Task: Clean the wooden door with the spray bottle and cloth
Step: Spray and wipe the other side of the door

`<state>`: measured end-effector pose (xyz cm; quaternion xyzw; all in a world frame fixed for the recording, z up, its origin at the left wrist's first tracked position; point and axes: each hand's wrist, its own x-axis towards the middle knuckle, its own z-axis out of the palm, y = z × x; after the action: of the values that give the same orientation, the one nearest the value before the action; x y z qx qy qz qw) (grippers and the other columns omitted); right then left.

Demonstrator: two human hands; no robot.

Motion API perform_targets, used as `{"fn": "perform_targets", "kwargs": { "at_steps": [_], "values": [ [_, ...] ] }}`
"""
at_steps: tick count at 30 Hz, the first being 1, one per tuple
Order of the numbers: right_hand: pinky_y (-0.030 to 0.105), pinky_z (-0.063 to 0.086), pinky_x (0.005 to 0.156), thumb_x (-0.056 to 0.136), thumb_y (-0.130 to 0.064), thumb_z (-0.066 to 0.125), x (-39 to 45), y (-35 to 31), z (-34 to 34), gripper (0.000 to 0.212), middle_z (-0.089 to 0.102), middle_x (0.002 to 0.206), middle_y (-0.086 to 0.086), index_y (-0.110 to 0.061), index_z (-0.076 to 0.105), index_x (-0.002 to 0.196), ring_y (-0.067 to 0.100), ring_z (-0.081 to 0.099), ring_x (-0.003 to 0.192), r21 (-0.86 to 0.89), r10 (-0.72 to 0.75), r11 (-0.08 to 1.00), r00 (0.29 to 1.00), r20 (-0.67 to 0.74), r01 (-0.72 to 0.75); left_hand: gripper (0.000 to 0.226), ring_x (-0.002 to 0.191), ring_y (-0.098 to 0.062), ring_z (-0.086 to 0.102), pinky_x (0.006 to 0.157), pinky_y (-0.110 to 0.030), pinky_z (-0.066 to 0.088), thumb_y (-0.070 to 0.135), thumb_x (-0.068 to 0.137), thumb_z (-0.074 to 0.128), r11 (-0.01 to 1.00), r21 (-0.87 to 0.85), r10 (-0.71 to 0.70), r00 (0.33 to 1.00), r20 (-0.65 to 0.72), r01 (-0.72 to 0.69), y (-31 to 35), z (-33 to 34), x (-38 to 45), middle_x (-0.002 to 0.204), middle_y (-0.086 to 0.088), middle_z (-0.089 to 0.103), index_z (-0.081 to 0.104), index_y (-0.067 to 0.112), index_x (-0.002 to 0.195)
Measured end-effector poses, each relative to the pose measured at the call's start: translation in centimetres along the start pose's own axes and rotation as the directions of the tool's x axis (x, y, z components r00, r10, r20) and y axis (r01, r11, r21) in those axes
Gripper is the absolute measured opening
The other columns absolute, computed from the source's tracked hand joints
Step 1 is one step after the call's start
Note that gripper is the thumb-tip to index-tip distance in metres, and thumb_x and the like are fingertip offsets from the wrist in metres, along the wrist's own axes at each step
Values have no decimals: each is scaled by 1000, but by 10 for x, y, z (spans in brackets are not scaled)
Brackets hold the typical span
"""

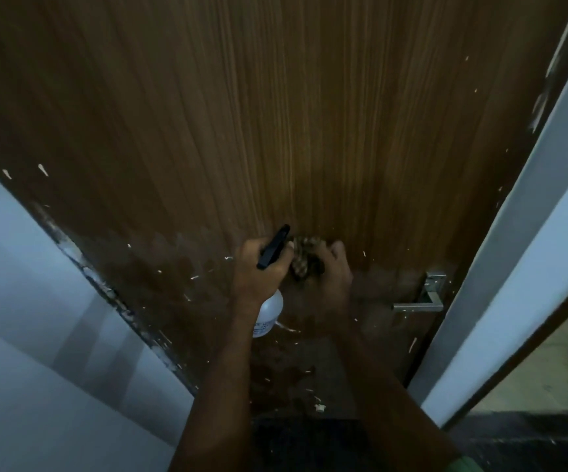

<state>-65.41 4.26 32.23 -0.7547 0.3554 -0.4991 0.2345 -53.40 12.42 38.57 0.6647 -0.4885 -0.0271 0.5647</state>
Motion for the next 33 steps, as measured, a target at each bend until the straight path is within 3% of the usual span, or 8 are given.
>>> {"fn": "perform_targets", "kwargs": {
  "at_steps": [3, 5, 10, 15, 19, 24, 29, 33],
  "values": [
    [34, 55, 82, 78, -23, 74, -14, 9, 4, 38, 55, 115, -2, -19, 70, 117, 18, 60, 101, -16, 14, 1000, 996, 84, -13, 54, 44, -29, 58, 46, -47, 45, 42, 91, 70, 1000, -6, 29, 999, -31, -29, 3, -8, 4, 52, -14, 60, 60, -3, 62],
    [25, 51, 81, 81, -31, 69, 7, -22, -5, 36, 54, 115, -4, -19, 70, 115, 10, 55, 99, 57, -39, 998, 999, -21, 40, 56, 44, -30, 58, 45, -46, 46, 47, 90, 69, 1000, 4, 19, 998, -52, -19, 0, -13, 5, 51, -12, 61, 61, -1, 62],
    [25, 50, 73, 72, 6, 61, 60, -71, -7, 48, 51, 109, 1, -13, 70, 115, 14, 53, 93, 131, -42, 988, 962, -268, 80, 46, 40, -16, 48, 42, -28, 34, 31, 91, 73, 999, 50, 16, 998, -61, -13, -3, -18, 5, 45, 6, 50, 46, 23, 54],
    [33, 53, 74, 74, -36, 85, -15, -21, 37, 39, 54, 114, -9, -27, 69, 108, 7, 54, 94, 47, -19, 999, 999, -34, 20, 41, 47, -32, 59, 48, -51, 50, 30, 96, 75, 998, -12, -59, 997, -57, 58, -6, -34, 10, 55, -14, 61, 66, 2, 67],
    [34, 56, 80, 81, -14, 77, -2, -31, 32, 36, 53, 119, -9, -29, 65, 112, 6, 54, 103, 59, -37, 997, 998, -45, 40, 51, 47, -40, 57, 45, -53, 49, 48, 92, 71, 998, -38, -62, 995, -73, 59, -15, -44, 11, 56, -16, 60, 65, 3, 68],
    [20, 48, 71, 72, 1, 61, 53, -83, 24, 44, 51, 109, -1, -15, 70, 113, 12, 53, 93, 111, -69, 989, 970, -233, 97, 46, 44, -38, 53, 43, -49, 43, 32, 95, 73, 996, -18, -83, 993, -88, 82, -20, -54, 1, 51, -13, 54, 56, 6, 61],
    [39, 56, 77, 83, -24, 64, -22, -34, 70, 30, 54, 116, -4, -25, 71, 112, 14, 56, 98, -14, 5, 1000, 997, 80, -4, 45, 51, -40, 57, 50, -52, 48, 32, 95, 71, 992, -50, -120, 990, -75, 117, -30, -68, -1, 60, -23, 61, 64, -5, 70],
    [39, 57, 76, 77, -1, 67, -13, -50, 69, 41, 56, 111, -2, -25, 70, 111, 14, 56, 96, 31, 46, 998, 999, 28, -46, 51, 45, -34, 57, 49, -51, 48, 39, 94, 69, 998, -1, -63, 993, -97, 63, -38, -80, 0, 53, -16, 59, 63, -2, 65]
  ]
}}
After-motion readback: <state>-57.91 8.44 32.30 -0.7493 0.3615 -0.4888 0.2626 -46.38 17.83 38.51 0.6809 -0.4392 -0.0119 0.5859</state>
